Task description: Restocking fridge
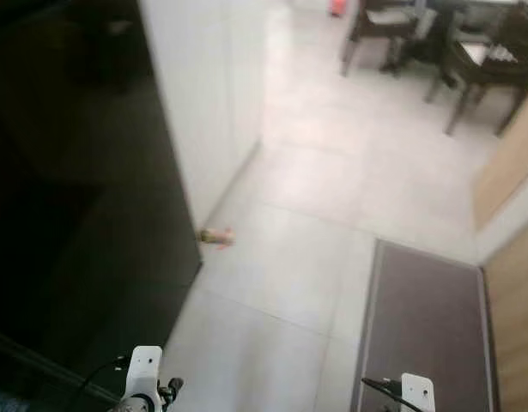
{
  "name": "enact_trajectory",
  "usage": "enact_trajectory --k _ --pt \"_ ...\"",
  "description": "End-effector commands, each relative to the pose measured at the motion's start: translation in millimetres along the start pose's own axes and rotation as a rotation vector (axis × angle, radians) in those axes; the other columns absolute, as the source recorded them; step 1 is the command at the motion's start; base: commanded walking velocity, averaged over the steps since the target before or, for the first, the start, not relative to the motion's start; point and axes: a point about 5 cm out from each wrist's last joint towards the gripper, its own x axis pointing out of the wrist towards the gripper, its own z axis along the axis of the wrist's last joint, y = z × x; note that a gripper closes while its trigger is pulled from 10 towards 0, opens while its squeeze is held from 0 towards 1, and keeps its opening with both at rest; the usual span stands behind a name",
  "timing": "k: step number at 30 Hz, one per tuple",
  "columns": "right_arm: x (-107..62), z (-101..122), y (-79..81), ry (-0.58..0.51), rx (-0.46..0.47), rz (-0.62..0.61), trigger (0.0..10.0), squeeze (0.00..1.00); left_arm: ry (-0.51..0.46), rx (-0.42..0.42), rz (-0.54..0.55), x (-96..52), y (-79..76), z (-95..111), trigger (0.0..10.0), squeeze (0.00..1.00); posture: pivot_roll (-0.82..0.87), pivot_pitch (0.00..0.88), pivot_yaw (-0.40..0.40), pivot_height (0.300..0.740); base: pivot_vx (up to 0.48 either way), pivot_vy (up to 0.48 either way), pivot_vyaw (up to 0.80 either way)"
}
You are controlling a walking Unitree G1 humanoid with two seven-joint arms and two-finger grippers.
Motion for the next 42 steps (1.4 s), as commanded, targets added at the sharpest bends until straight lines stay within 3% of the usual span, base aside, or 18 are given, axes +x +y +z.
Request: enact_trajectory --k 1,9,19,33,42 --pt "0.1 0.6 -2.1 0.000 0.005 -0.006 10.0 0.00 0.001 0.005 -0.020 1.3 -5.4 2.2 10.0 0.00 -0.18 0.061 0.005 0.740 0.352 0.000 -0.75" --pt "0.1 1.2 -2.1 -0.004 -0.001 -0.005 10.0 0.00 0.000 0.005 -0.020 1.4 -5.4 2.4 10.0 0.00 -0.19 0.061 0.005 0.740 0.367 0.000 -0.72" --pt "0.1 1.9 -2.0 -0.010 0.006 -0.006 10.0 0.00 -0.001 0.005 -0.021 1.5 -5.5 2.8 10.0 0.00 -0.19 0.061 0.006 0.740 0.375 0.000 0.00" --pt "0.2 1.8 -1.5 -0.004 0.002 -0.003 10.0 0.00 -0.002 0.009 -0.024 1.6 -5.4 3.4 10.0 0.00 -0.19 0.052 0.006 0.740 0.384 0.000 -0.76" --pt "0.1 2.4 -2.1 -0.016 0.004 -0.006 10.0 0.00 -0.002 0.009 -0.026 1.6 -6.2 3.2 10.0 0.00 -0.19 0.044 0.004 0.740 0.387 0.000 0.00"
